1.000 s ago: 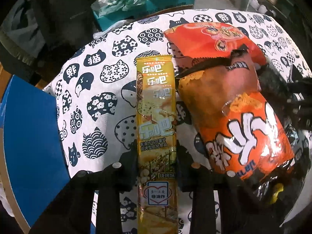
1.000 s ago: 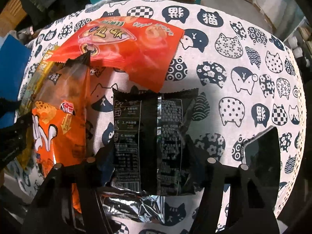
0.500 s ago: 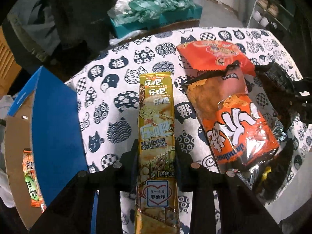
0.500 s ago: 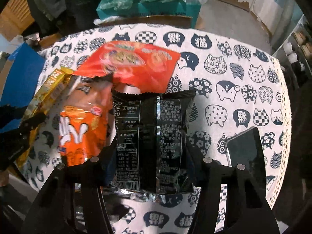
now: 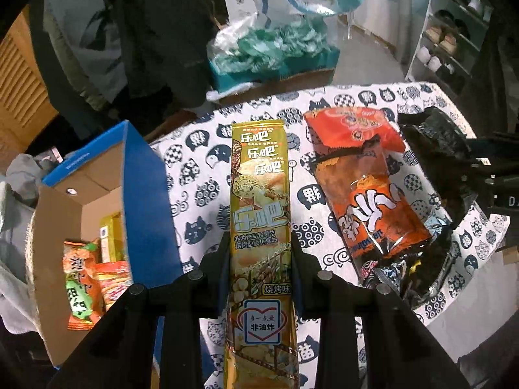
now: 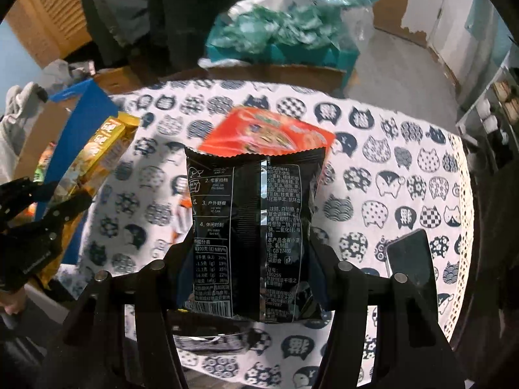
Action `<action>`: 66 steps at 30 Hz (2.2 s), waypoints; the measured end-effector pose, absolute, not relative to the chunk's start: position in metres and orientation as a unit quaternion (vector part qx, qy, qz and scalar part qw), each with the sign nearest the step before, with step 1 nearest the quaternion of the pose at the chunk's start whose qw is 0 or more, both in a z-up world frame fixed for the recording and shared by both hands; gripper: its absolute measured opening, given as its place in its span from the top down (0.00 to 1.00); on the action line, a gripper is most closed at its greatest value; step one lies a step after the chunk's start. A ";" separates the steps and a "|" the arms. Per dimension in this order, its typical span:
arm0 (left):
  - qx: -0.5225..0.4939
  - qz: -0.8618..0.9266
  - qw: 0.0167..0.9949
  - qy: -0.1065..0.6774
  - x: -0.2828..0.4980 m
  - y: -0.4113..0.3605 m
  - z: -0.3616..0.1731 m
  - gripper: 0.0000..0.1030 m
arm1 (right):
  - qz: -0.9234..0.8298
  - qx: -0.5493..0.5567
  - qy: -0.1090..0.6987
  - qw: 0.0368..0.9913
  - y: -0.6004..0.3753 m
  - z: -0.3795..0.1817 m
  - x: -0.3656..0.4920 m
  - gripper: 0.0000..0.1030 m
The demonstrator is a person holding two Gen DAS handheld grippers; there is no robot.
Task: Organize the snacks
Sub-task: 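Lift and carry both held snacks over the cardboard box, then open both grippers to drop the yellow stick and black bag into the box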
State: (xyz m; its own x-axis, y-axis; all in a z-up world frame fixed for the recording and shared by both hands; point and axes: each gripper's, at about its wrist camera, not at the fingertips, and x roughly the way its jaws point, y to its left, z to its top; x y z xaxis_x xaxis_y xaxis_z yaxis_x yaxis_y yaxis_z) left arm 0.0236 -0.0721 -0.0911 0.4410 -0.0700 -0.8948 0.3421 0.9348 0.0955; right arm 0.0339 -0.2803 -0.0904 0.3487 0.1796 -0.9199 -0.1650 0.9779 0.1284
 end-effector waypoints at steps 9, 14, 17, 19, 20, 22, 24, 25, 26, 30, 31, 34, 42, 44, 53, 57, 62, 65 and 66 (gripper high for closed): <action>0.134 -0.120 0.854 0.487 0.010 -0.048 -0.064 0.70 | 0.133 -0.004 0.543 0.829 -0.244 -0.063 0.032 0.44; 0.129 -0.118 0.862 0.476 0.006 -0.032 -0.052 0.70 | 0.149 -0.006 0.537 0.830 -0.225 -0.052 0.033 0.44; 0.126 -0.115 0.866 0.470 0.003 -0.025 -0.045 0.70 | 0.159 -0.008 0.533 0.831 -0.212 -0.046 0.034 0.44; 0.122 -0.116 0.869 0.466 0.002 -0.019 -0.040 0.70 | 0.164 -0.009 0.532 0.831 -0.205 -0.044 0.035 0.44; 0.120 -0.115 0.870 0.464 0.001 -0.016 -0.038 0.70 | 0.167 -0.009 0.532 0.830 -0.201 -0.043 0.036 0.44; 0.121 -0.111 0.874 0.458 0.000 -0.009 -0.034 0.70 | 0.173 -0.011 0.531 0.830 -0.192 -0.041 0.037 0.44; 0.119 -0.105 0.877 0.454 -0.001 -0.003 -0.032 0.70 | 0.179 -0.014 0.531 0.828 -0.182 -0.039 0.038 0.44; 0.117 -0.103 0.877 0.454 -0.001 0.000 -0.032 0.70 | 0.181 -0.015 0.531 0.828 -0.179 -0.039 0.038 0.44; 0.113 -0.101 0.878 0.453 -0.001 0.005 -0.031 0.70 | 0.184 -0.017 0.531 0.827 -0.174 -0.039 0.039 0.44; 0.103 -0.091 0.880 0.455 0.001 0.021 -0.032 0.70 | 0.195 -0.025 0.530 0.825 -0.156 -0.037 0.042 0.44; 0.102 -0.089 0.881 0.454 0.001 0.024 -0.032 0.70 | 0.198 -0.026 0.530 0.824 -0.151 -0.037 0.043 0.44; 0.094 -0.084 0.882 0.455 0.001 0.036 -0.032 0.70 | 0.205 -0.030 0.530 0.822 -0.138 -0.036 0.045 0.44; 0.082 -0.056 0.883 0.458 0.007 0.072 -0.037 0.70 | 0.223 -0.029 0.534 0.815 -0.103 -0.035 0.052 0.44; 0.079 -0.047 0.882 0.461 0.009 0.082 -0.040 0.70 | 0.228 -0.033 0.535 0.813 -0.092 -0.035 0.053 0.44; 0.066 -0.016 0.876 0.477 0.016 0.118 -0.055 0.70 | 0.249 -0.043 0.545 0.800 -0.047 -0.043 0.057 0.44; 0.069 0.006 0.876 0.478 0.018 0.131 -0.060 0.70 | 0.258 -0.048 0.548 0.794 -0.028 -0.047 0.059 0.44; 0.058 0.021 0.871 0.487 0.022 0.147 -0.066 0.70 | 0.266 -0.053 0.551 0.789 -0.008 -0.051 0.062 0.44; 0.057 0.028 0.867 0.495 0.024 0.153 -0.071 0.70 | 0.271 -0.053 0.554 0.786 0.002 -0.054 0.065 0.44; 0.057 0.030 0.865 0.497 0.025 0.155 -0.073 0.70 | 0.272 -0.052 0.555 0.784 0.005 -0.055 0.066 0.44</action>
State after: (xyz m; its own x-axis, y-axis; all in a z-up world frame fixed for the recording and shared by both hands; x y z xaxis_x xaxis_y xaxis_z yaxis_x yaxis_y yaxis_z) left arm 0.0251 0.1547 -0.0731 0.5037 0.1081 -0.8571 0.0059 0.9917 0.1285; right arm 0.0662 0.0045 -0.0547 0.2361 0.3694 -0.8988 -0.4845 0.8465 0.2206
